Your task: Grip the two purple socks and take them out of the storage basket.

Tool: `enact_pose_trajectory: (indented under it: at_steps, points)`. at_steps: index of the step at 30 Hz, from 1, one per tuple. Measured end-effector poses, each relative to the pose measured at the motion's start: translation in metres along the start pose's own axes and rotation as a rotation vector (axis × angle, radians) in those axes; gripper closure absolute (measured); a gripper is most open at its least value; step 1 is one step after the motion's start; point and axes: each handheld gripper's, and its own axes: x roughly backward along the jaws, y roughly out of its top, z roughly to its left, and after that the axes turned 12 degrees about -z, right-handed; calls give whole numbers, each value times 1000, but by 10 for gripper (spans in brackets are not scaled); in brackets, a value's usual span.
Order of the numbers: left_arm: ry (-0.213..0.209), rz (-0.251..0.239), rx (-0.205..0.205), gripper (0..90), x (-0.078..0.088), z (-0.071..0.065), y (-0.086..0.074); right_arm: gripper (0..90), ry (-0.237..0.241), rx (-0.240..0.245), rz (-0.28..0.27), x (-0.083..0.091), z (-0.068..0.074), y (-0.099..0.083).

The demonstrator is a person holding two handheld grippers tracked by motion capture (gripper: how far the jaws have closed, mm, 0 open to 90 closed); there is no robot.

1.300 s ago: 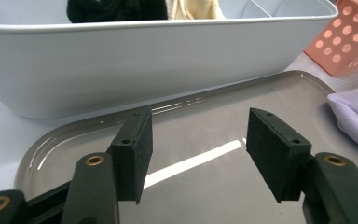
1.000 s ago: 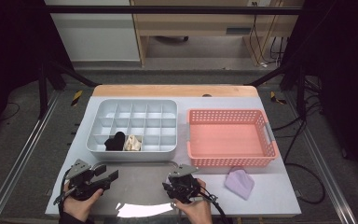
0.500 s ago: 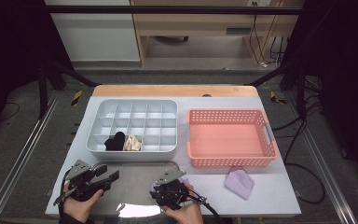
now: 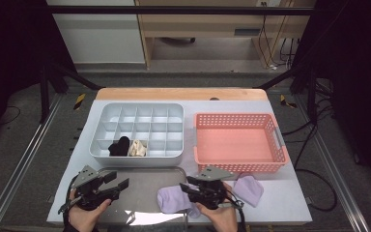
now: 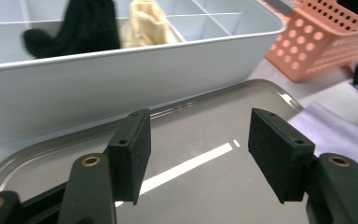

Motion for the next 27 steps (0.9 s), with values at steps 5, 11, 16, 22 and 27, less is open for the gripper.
enact_pose_trajectory:
  at_steps: [5,11,16,22,27]
  points:
    - [-23,38,-39,411,-9,-24,4,671,-52,-20,29,20,-19,-13]
    - [-31,83,-82,453,-31,-52,2,688,-70,-29,60,31,-29,-28]
    - [-26,130,-121,490,-50,-72,-10,694,-71,-22,81,32,-29,-35]
    - [-28,205,-119,534,-71,-81,-28,722,-52,-22,123,27,-27,-42]
    - [-20,215,-146,616,-71,-82,-33,740,-32,-9,171,20,-20,-47]
